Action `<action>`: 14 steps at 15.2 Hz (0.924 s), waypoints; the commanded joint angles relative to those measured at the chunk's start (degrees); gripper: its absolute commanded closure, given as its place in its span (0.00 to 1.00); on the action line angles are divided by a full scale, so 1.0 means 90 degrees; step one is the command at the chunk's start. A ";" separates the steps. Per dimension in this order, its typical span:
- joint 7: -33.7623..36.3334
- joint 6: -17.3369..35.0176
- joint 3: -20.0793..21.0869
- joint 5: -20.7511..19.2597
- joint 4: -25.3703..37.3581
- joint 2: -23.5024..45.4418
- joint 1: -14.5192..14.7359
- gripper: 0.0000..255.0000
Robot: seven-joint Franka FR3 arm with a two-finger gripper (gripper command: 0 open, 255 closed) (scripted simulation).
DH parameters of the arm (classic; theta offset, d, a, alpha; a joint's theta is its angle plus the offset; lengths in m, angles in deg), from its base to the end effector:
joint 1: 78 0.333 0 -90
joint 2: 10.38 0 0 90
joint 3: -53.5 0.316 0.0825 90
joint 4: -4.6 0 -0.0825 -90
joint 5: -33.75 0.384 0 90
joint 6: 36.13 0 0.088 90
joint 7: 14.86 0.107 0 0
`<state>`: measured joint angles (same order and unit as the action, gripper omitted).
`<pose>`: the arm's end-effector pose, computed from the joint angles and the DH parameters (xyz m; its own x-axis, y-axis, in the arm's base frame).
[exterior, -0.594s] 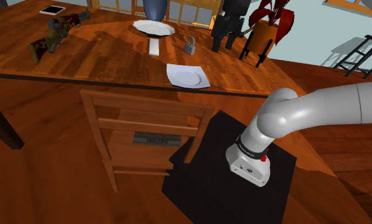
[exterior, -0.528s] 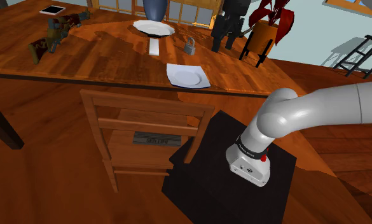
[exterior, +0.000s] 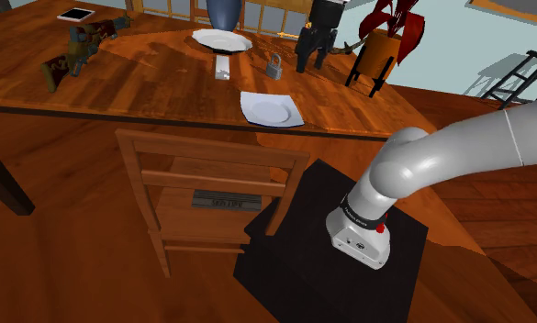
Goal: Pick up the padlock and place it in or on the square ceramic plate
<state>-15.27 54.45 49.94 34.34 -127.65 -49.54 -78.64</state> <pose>0.3347 -0.0285 0.5806 0.9977 -0.0505 -0.0444 -0.0527 -0.9974 -0.0498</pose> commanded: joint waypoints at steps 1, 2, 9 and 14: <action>-0.0246 0.0279 -0.0188 -0.0140 0.0098 0.0339 -0.0060 0.00; -0.0357 0.0410 -0.0275 -0.0196 0.0153 0.0507 -0.0084 0.00; -0.1120 0.1239 -0.0849 -0.0421 0.0761 0.1805 -0.0224 0.00; -0.1679 0.1699 -0.1216 -0.0382 0.1433 0.2838 -0.0306 0.00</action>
<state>-28.91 68.98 39.92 30.79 -116.40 -26.18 -81.12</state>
